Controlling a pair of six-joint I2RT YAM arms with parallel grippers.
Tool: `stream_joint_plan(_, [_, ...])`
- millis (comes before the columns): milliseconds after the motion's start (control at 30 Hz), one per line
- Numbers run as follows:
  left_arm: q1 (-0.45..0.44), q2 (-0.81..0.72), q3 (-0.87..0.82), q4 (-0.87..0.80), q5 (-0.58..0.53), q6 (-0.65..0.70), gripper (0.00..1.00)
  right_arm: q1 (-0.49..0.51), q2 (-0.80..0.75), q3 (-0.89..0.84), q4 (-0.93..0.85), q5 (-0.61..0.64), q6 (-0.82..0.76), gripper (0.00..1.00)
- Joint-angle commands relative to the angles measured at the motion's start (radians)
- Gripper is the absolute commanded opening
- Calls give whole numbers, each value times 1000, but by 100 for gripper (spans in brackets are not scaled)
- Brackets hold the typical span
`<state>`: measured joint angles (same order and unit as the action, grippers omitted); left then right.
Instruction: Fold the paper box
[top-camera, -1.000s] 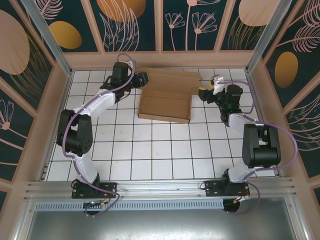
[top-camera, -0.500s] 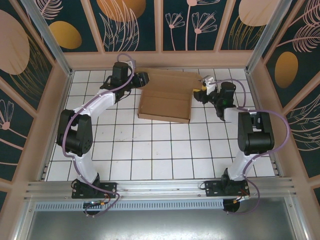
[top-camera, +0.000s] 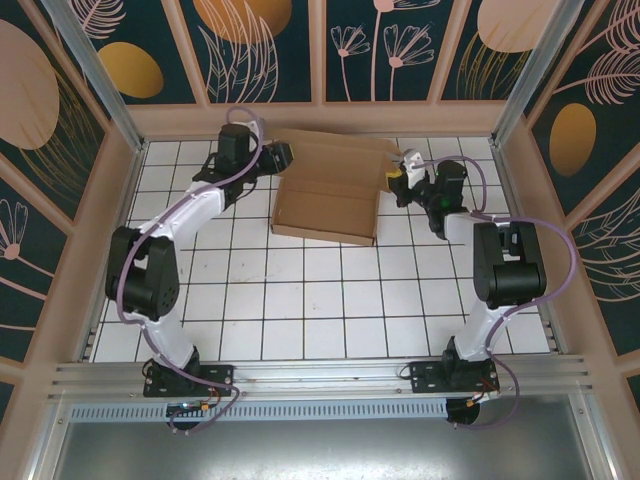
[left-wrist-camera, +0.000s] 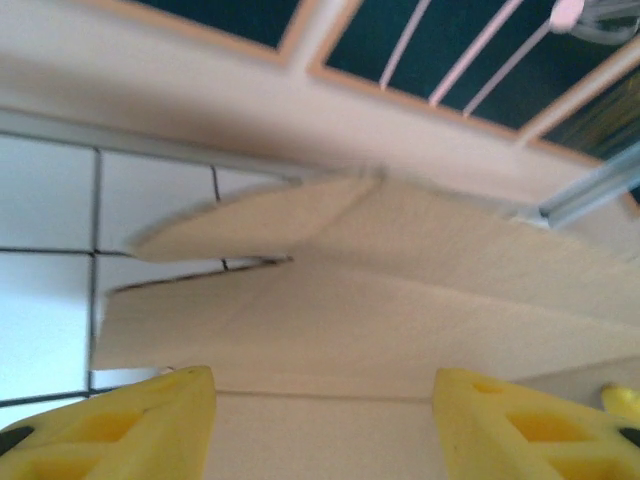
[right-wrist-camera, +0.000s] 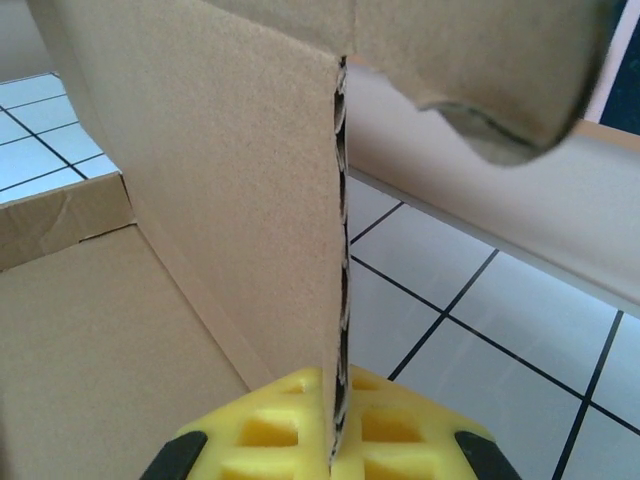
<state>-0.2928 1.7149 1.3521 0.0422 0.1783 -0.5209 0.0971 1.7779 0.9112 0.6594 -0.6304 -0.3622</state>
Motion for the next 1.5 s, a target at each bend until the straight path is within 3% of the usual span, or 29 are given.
stream_joint_plan(0, [74,-98,-34,94,-99,-55,62,15,-61,-35,33,-7,-44,0])
stream_joint_plan(167, [205,-28,-12,132,-100,-131,64,16,-106,-85,30,-23,-74,0])
stream_joint_plan(300, [277,168,92,155,35,-211,63,16,-124,-100,14,-29,-91,0])
stream_joint_plan(500, [274,434,282,196,277,-317,58,15,-127,-97,4,-44,-87,0])
stream_joint_plan(633, [205,490,328,137,326,-235,56,17,-121,-93,13,-54,-58,0])
stream_joint_plan(700, [174,490,312,120,335,-212,56,18,-122,-103,44,-56,-29,0])
stream_joint_plan(833, [162,432,162,258,361,-296,54,24,-130,-118,73,-40,31,0])
stream_joint_plan(1067, [127,309,-1,323,370,-311,54,99,-144,-123,34,104,62,0])
stream_joint_plan(1467, [97,92,-294,420,336,-364,53,294,-210,-144,-14,638,251,0])
